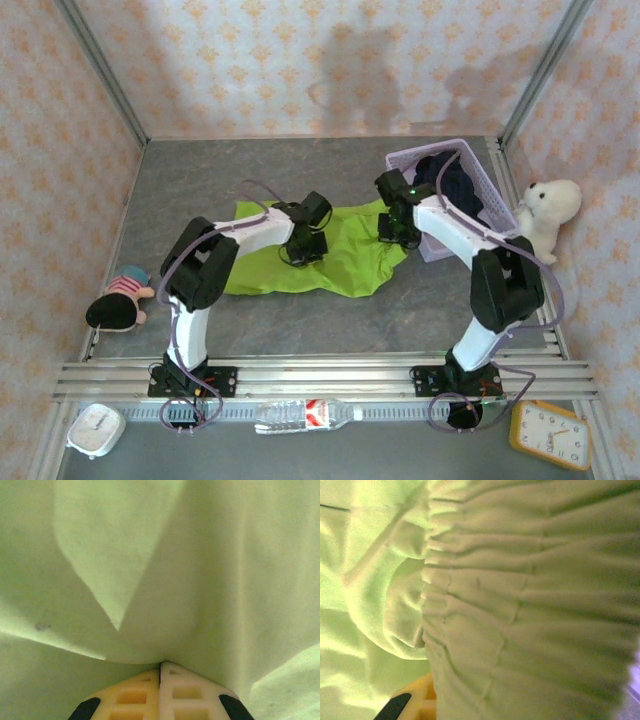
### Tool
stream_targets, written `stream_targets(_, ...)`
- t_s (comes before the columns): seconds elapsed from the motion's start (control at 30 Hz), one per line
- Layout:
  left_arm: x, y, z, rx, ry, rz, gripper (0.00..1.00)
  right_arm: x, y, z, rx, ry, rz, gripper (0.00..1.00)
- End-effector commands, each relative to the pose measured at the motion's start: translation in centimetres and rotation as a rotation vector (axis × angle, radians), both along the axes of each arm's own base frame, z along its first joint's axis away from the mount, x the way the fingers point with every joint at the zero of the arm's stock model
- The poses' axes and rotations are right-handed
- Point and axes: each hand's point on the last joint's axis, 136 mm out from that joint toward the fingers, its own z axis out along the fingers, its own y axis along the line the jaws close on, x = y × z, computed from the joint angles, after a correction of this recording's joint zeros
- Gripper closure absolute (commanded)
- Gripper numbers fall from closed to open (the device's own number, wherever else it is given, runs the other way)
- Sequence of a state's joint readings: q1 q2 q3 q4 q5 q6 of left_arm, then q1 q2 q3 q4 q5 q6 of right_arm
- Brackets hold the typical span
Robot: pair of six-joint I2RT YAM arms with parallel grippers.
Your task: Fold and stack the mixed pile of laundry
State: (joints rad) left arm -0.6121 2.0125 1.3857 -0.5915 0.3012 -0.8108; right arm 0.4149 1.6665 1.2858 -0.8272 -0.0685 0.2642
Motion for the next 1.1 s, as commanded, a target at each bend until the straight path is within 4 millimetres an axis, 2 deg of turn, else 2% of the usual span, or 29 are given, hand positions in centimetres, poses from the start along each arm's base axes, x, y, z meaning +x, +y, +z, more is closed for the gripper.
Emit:
stream_targets(0.0,-1.1,-3.5,-0.2,-0.05,0.034,-0.072,1.0,0.3,-0.8,4.6,-0.025,-0.081,0.026,1.0)
stream_targets(0.17,-0.7,-8.3,1.1,-0.099,0.018,-0.161,1.0,0.2,0.3,7.9,0.057,-0.131,0.069,1.0)
stream_targets(0.27,-0.1,-9.3,2.4,-0.113,-0.004,-0.174,1.0,0.2,1.1,8.0,0.098,-0.126,0.077,1.0)
stream_targets(0.33,0.2,-8.7,3.5,-0.108,-0.023,-0.166,1.0,0.3,0.7,7.4,0.072,-0.11,0.063,1.0)
stream_targets(0.4,0.3,-7.3,4.6,-0.102,-0.038,-0.152,0.99,0.4,0.4,6.7,0.044,-0.086,0.057,1.0)
stream_targets(0.5,-0.2,-4.1,6.2,-0.087,-0.064,-0.118,0.96,0.3,0.2,5.9,0.019,-0.056,0.054,1.0)
stream_targets(0.57,-0.9,-1.0,7.3,-0.058,-0.087,-0.093,0.95,0.3,0.1,5.7,0.012,-0.051,0.049,1.0)
stream_targets(0.63,-1.9,1.9,7.5,-0.02,-0.092,-0.068,0.95,0.5,0.0,5.9,0.007,-0.058,0.042,1.0)
stream_targets(0.77,-4.4,7.2,5.8,0.063,-0.063,-0.013,0.95,0.8,-0.6,6.5,-0.026,-0.078,0.027,1.0)
stream_targets(0.83,-5.6,8.9,4.7,0.101,-0.041,0.005,0.95,0.9,-1.0,6.7,-0.056,-0.083,0.023,1.0)
stream_targets(0.93,-7.2,10.5,3.0,0.14,-0.012,0.021,0.95,0.9,-1.4,7.0,-0.095,-0.088,0.024,1.0)
stream_targets(1.07,-8.4,11.6,1.1,0.171,0.017,0.04,0.95,0.6,-0.8,7.2,-0.109,-0.089,0.038,1.0)
